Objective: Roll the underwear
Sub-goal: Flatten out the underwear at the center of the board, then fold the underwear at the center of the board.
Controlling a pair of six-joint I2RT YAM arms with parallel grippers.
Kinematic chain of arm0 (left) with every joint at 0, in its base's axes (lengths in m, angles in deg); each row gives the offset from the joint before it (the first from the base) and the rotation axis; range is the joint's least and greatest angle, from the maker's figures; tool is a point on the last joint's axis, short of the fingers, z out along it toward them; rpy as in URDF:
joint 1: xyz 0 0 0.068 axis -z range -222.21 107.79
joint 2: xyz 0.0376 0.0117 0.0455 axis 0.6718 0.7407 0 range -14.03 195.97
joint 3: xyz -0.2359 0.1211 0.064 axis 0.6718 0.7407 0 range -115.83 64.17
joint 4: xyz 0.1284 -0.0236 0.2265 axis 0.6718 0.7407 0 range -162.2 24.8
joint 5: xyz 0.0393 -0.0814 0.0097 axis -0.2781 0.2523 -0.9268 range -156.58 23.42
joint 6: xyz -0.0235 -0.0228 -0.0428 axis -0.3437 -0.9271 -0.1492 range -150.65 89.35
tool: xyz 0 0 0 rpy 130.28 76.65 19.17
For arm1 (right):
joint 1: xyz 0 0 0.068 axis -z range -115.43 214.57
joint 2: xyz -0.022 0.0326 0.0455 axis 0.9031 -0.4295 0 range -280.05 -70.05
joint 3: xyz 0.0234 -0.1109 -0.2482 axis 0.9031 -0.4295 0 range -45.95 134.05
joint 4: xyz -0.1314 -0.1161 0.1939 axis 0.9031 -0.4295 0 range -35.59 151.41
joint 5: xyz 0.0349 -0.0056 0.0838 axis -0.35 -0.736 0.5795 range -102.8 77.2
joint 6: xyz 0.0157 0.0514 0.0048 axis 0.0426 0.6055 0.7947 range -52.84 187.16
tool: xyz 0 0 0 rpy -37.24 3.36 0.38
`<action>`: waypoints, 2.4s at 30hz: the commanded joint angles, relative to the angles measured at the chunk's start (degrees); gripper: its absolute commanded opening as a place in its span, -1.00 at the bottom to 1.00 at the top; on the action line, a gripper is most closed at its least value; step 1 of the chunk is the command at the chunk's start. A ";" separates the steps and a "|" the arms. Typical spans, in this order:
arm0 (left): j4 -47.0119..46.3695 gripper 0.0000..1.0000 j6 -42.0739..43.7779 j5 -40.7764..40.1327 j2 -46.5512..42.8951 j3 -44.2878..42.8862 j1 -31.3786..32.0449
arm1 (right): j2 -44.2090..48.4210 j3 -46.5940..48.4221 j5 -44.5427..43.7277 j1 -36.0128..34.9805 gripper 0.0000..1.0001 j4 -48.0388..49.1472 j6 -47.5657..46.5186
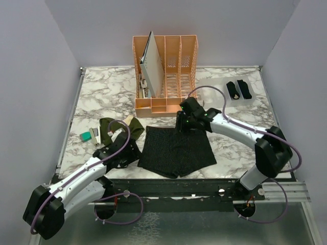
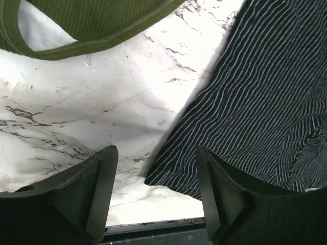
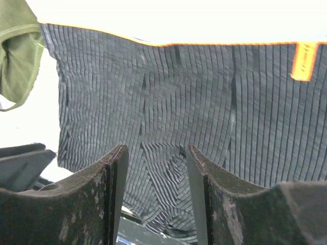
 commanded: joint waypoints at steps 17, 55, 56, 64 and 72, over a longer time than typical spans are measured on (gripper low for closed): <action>2.85 -0.20 -7.22 -0.28 -3.84 5.51 6.50 | -23.79 29.39 -17.70 -13.63 0.05 -11.09 -0.28; 2.94 -1.00 -7.13 -0.81 -9.20 5.55 7.95 | -47.82 55.77 -25.15 -16.97 -0.10 -16.58 -0.17; 2.86 -1.00 -7.14 -0.77 -9.30 5.63 7.87 | -48.23 56.11 -25.19 -16.97 -0.11 -16.68 -0.21; 2.60 -1.00 -6.97 -0.42 -9.56 5.83 7.91 | -51.41 58.61 -25.94 -16.91 -0.17 -17.50 -1.26; 2.50 -1.00 -6.88 -0.42 -9.81 5.74 7.99 | -51.21 59.79 -26.50 -16.96 -0.81 -17.43 -2.62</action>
